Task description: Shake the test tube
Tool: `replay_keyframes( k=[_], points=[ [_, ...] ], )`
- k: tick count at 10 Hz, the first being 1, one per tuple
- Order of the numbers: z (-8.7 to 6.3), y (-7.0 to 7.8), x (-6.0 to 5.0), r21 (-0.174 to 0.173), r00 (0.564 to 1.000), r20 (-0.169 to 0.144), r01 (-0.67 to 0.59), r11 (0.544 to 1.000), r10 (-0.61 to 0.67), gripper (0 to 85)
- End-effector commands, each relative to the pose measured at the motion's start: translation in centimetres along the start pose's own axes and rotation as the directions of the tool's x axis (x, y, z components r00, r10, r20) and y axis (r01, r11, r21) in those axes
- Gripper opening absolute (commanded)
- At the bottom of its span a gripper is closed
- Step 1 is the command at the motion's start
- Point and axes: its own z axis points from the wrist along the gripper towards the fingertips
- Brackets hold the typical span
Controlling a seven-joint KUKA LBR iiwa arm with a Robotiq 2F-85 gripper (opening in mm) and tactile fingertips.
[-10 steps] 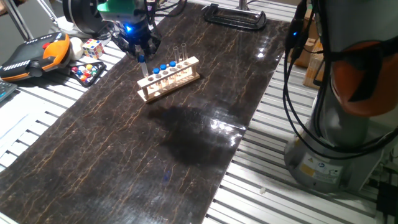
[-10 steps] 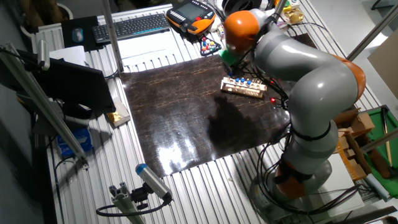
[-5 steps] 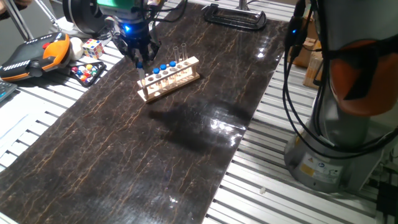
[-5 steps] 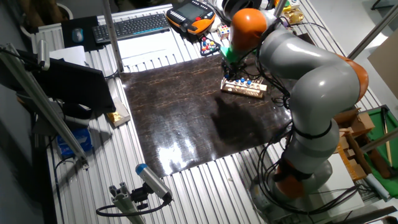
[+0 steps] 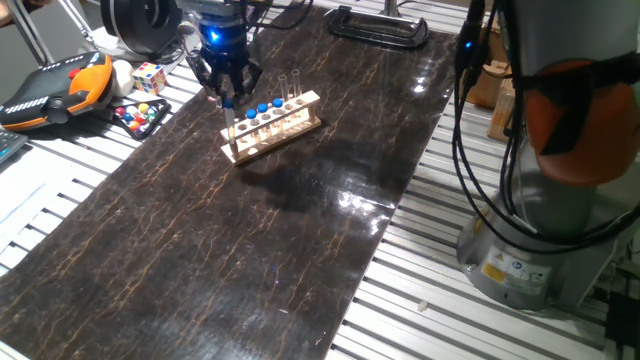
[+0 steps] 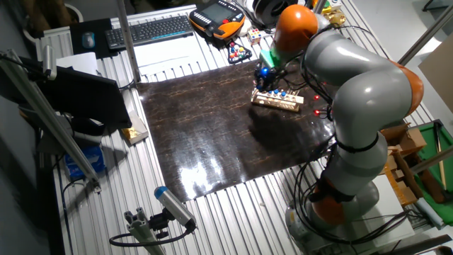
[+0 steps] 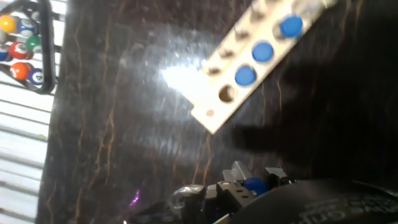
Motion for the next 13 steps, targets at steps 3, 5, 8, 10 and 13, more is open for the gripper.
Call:
replay_keyframes(
  k=[3,5,8,10,13],
  points=[
    [-0.3,0.0,-0.8,0.017,0.992,0.123,0.022,1.0,-0.024,0.7],
    [-0.3,0.2,-1.7,-0.002,0.991,0.135,-0.021,1.0,0.021,0.7],
    [0.2,0.7,-2.8,-0.02,0.979,0.138,-0.151,0.988,0.152,0.7],
    [0.2,0.7,-3.6,-0.028,0.966,0.129,-0.223,0.974,0.225,0.7],
    [0.7,0.6,-4.4,-0.02,0.959,0.126,-0.255,0.967,0.255,0.7]
  ],
)
